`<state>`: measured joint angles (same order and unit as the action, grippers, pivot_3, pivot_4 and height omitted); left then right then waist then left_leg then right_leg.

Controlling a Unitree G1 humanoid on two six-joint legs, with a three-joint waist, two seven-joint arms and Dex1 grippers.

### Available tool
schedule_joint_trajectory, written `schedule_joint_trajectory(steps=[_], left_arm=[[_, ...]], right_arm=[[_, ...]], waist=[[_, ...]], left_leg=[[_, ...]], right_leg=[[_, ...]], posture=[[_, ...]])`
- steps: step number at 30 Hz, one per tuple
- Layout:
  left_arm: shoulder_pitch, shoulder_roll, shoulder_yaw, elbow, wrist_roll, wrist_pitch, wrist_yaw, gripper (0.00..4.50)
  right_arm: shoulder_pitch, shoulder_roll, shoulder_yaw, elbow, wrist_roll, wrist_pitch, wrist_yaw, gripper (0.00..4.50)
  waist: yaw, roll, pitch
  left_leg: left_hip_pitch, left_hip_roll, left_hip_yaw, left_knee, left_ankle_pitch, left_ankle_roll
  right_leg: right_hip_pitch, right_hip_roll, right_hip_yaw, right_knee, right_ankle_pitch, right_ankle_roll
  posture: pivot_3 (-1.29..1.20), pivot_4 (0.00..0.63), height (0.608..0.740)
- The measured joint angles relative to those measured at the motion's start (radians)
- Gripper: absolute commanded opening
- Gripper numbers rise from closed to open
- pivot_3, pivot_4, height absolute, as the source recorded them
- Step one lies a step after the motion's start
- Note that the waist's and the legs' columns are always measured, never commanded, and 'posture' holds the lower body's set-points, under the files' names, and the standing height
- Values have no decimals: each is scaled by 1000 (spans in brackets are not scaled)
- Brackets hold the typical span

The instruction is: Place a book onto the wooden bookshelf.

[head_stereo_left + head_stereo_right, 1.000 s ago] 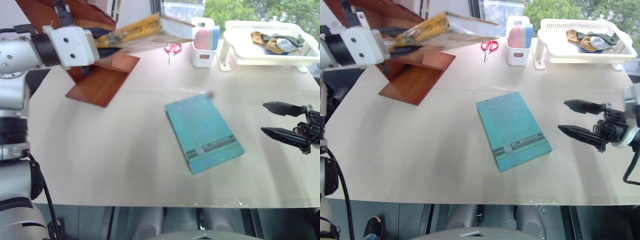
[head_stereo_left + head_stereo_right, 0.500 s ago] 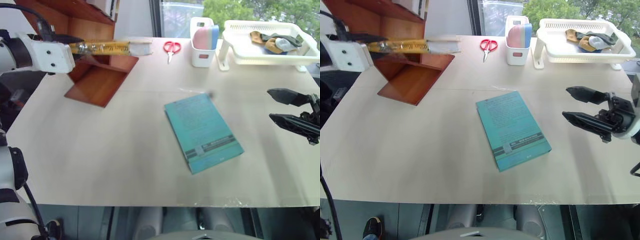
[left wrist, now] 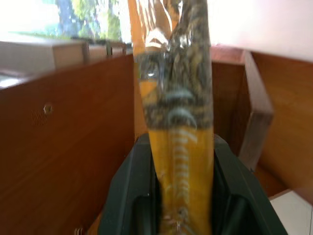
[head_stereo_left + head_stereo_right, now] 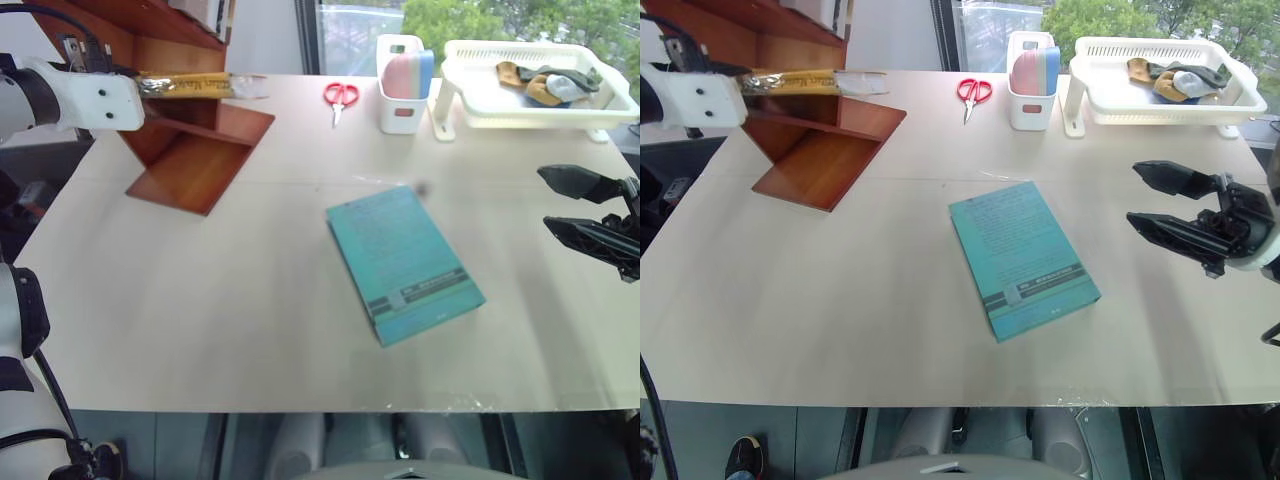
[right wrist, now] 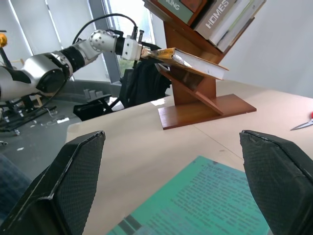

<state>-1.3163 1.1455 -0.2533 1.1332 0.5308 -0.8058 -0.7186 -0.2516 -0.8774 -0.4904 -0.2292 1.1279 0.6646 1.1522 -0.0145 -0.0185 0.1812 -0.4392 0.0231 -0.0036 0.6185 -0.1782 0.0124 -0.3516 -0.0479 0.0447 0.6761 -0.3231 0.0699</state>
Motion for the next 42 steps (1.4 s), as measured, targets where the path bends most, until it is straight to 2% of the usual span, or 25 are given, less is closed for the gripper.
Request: schedule_joint_trajectory(steps=[4,6,7,11,12,13,22,25,27,34,42], left_arm=[[-16,2,-25,33,35,28,44,745],[-21,2,-31,39,38,36,46,1741],[-23,2,-33,45,42,44,46,2023],[-38,8,-35,57,67,79,76,3796],[-41,14,-35,57,73,86,93,4191],[-44,19,-36,57,77,93,103,4353],[-8,56,-60,79,104,133,133,4353],[7,72,-56,77,91,138,132,4353],[36,88,-48,73,75,137,132,4353],[150,160,34,26,-5,115,167,4353],[184,204,95,-39,-37,118,244,4353]], right_arm=[[-1,0,0,0,11,1,-4,4500],[-1,0,0,0,11,0,-4,4500],[-2,0,0,0,11,0,-4,4500],[-3,0,0,0,11,-1,-3,4500],[-3,0,0,0,11,-2,-3,4500],[-3,0,0,0,11,-2,-3,4500],[-5,1,0,6,10,-11,-1,4500],[-13,2,2,10,8,-14,-1,4500],[-20,5,4,12,3,-14,-1,4500],[-60,14,26,41,-16,-14,18,4500],[-114,25,72,71,-39,-14,39,4500]], waist=[[-1,0,0],[-2,0,0],[-3,0,0],[-2,0,0],[-3,0,0],[-3,0,0],[-2,-1,0],[-1,-1,0],[-1,-1,0],[-5,-2,1],[1,-2,1]], left_leg=[[0,0,0,4,0,0],[0,1,1,6,0,0],[0,1,1,6,0,0],[0,1,1,7,0,0],[0,1,1,7,0,0],[0,1,1,7,0,0],[-2,1,1,8,0,0],[-14,1,-1,14,0,0],[-15,1,-1,15,0,0],[-15,1,0,18,0,0],[-15,1,0,19,0,0]], right_leg=[[0,0,0,4,0,0],[0,0,1,4,0,0],[0,0,1,5,0,0],[0,1,1,5,0,0],[0,1,1,5,0,0],[0,1,1,5,0,0],[-1,1,1,5,0,0],[-13,1,-1,11,0,0],[-14,1,0,12,0,0],[-17,1,1,19,0,0],[-16,1,1,20,0,0]], posture=[[0,150,740],[0,150,740],[0,150,740],[0,150,740],[0,150,740],[0,150,740],[0,150,740],[0,150,740],[0,150,740],[0,150,740],[0,150,740]])
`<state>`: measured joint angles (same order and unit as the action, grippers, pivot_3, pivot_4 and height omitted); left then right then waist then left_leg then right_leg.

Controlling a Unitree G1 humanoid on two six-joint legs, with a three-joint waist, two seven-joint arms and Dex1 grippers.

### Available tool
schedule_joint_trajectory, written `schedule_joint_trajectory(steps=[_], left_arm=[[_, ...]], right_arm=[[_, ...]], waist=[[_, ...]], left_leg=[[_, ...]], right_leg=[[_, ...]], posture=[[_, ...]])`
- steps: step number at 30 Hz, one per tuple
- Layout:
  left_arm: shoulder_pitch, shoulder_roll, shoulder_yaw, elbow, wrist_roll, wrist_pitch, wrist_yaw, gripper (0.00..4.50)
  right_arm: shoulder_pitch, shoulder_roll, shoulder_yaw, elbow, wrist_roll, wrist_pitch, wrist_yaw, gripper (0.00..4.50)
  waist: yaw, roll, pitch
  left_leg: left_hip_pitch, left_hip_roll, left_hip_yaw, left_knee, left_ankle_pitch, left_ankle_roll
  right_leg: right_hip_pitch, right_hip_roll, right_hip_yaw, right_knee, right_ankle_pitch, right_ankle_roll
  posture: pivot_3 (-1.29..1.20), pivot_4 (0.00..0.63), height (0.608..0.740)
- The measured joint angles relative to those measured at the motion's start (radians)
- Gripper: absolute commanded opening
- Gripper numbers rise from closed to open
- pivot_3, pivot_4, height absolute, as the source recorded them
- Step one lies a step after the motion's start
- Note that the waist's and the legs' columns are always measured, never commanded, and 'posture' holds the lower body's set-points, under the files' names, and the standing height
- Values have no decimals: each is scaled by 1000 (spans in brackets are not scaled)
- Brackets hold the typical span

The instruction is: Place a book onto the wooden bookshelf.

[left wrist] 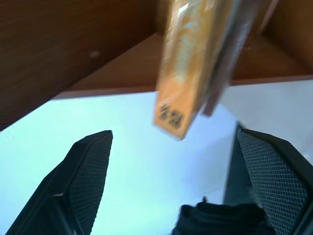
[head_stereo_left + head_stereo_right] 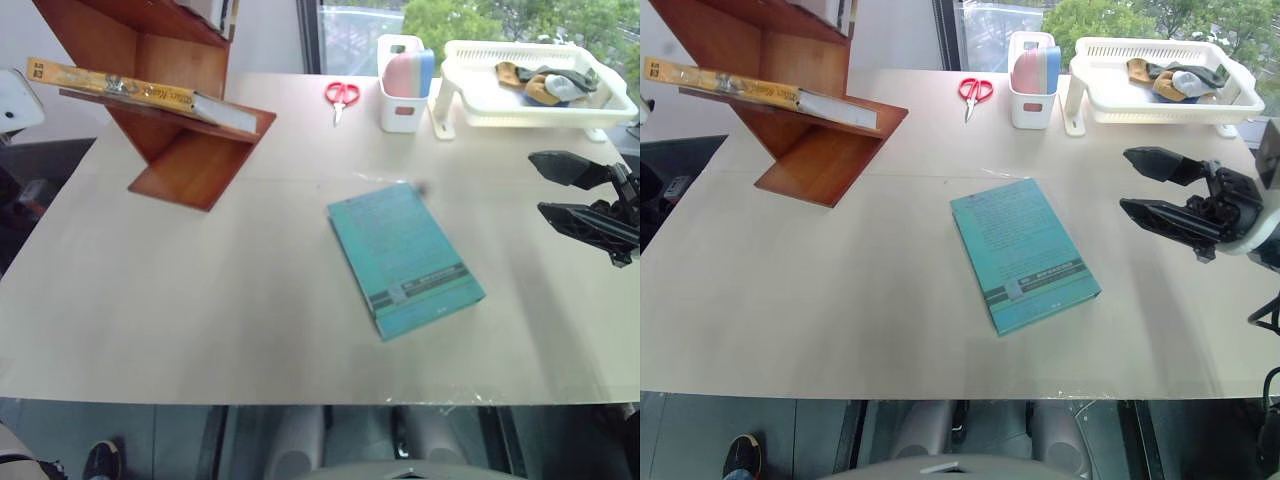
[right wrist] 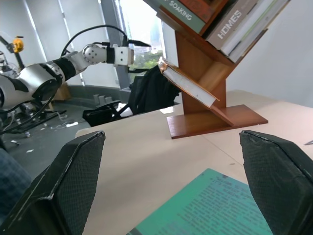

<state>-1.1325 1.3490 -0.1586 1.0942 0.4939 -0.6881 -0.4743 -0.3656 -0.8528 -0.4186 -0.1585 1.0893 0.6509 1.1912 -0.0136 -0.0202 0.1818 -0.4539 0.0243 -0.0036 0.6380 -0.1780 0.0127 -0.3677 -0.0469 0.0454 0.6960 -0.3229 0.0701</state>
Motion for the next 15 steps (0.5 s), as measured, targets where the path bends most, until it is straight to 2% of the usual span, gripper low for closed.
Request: schedule_joint_trajectory(steps=[3,7,10,12,13,15], left_arm=[[14,-13,63,-14,-99,5,-46,4353],[132,-77,203,-76,-358,95,-291,4353],[385,-126,311,-255,-583,301,-502,4353],[549,-159,374,-420,-698,453,-568,4353],[692,-176,445,-596,-805,608,-589,4353],[845,-206,522,-821,-939,808,-602,4353]], right_arm=[[-4,4,9,6,-6,0,3,4500],[2,4,7,6,-8,0,6,4500],[42,4,2,7,-17,0,10,4500],[69,3,-5,10,-29,-1,14,4500],[83,3,-8,11,-35,-3,18,4500],[100,4,-12,19,-52,-5,20,4500]], waist=[[-1,0,0],[-3,1,-1],[-6,2,-1],[-10,1,-1],[-14,1,0],[-17,1,0]], left_leg=[[0,0,0,0,0,0],[1,3,1,0,0,0],[1,6,0,-1,0,0],[1,7,-1,-1,0,0],[1,8,-1,-1,0,0],[1,8,-1,-1,0,0]], right_leg=[[0,0,0,0,0,0],[0,0,1,1,0,0],[0,0,2,1,0,-1],[-1,0,4,1,0,-1],[-1,0,5,0,0,-1],[-1,0,4,0,0,-1]], posture=[[0,150,740],[0,150,740],[0,150,740],[0,150,740],[0,150,740],[0,150,740]])
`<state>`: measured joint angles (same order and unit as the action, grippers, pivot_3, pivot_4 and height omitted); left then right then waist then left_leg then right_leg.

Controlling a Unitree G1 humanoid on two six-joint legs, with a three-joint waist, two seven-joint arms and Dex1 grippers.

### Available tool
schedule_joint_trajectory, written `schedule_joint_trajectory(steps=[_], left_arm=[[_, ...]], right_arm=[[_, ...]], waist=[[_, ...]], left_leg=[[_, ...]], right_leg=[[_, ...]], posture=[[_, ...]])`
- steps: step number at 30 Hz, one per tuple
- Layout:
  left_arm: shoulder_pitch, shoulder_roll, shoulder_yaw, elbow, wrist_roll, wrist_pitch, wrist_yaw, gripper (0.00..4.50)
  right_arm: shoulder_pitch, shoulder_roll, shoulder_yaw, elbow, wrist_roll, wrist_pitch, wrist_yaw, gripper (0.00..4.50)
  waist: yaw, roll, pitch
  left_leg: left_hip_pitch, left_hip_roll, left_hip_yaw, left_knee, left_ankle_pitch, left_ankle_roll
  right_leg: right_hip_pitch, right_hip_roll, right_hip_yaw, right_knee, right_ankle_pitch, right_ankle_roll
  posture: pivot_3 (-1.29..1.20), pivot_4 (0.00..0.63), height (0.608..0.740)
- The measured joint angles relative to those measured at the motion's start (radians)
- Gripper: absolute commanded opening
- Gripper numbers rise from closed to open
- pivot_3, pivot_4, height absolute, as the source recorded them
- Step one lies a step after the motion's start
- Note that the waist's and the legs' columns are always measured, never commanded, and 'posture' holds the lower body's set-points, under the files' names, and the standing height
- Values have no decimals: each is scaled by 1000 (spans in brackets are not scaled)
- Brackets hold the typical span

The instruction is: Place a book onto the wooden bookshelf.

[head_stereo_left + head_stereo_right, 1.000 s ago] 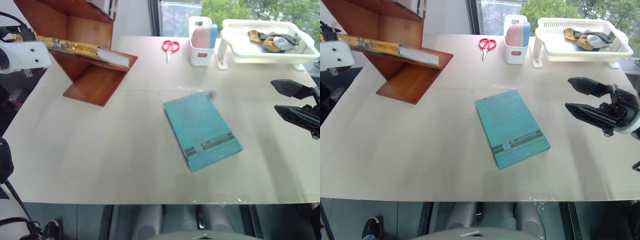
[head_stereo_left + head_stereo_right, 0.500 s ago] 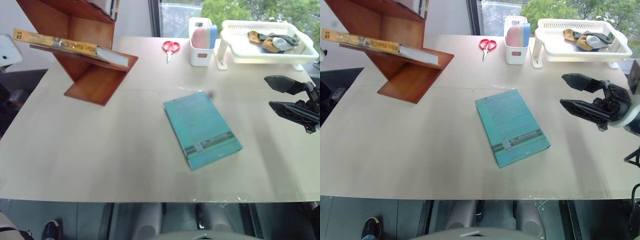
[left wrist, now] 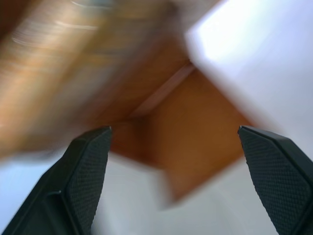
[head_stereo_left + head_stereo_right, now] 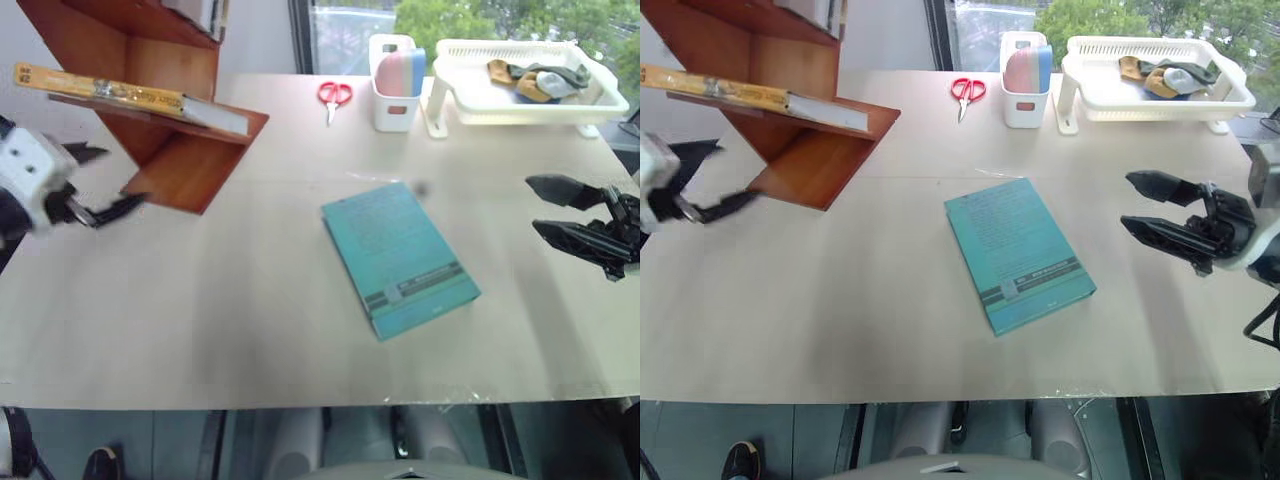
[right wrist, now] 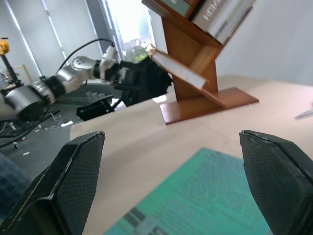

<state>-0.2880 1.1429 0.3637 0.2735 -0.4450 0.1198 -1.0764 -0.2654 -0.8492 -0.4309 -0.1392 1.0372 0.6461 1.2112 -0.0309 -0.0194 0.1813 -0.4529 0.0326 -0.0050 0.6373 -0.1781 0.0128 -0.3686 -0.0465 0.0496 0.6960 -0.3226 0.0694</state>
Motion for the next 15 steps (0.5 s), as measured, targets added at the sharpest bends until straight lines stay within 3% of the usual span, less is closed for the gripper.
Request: schedule_joint_trajectory(steps=[2,5,8,11,15], left_arm=[[145,-45,86,-248,-145,214,29,4353],[241,-112,130,-448,-265,410,117,4353],[330,-226,127,-576,-268,483,243,4353],[382,-341,41,-641,-213,483,345,4353],[415,-387,-21,-663,-149,472,393,4353]], right_arm=[[35,-1,-7,8,-28,-17,7,4500],[83,-1,-1,31,-94,-53,28,4500],[148,11,35,73,-205,-142,51,4500],[176,66,65,147,-311,-261,48,4500],[200,105,86,201,-392,-364,47,4500]], waist=[[-2,0,0],[0,1,0],[-1,2,-2],[-1,2,-2],[-1,2,-1]], left_leg=[[4,0,0,0,0,0],[8,0,-2,0,0,0],[11,0,1,0,0,0],[16,-1,3,0,0,0],[22,0,3,-2,0,0]], right_leg=[[4,-1,0,0,0,0],[7,1,-1,1,0,0],[10,1,2,0,0,0],[15,1,3,-1,0,0],[20,1,4,-1,0,-1]], posture=[[0,150,740],[0,150,740],[0,150,740],[0,150,740],[0,150,740]])
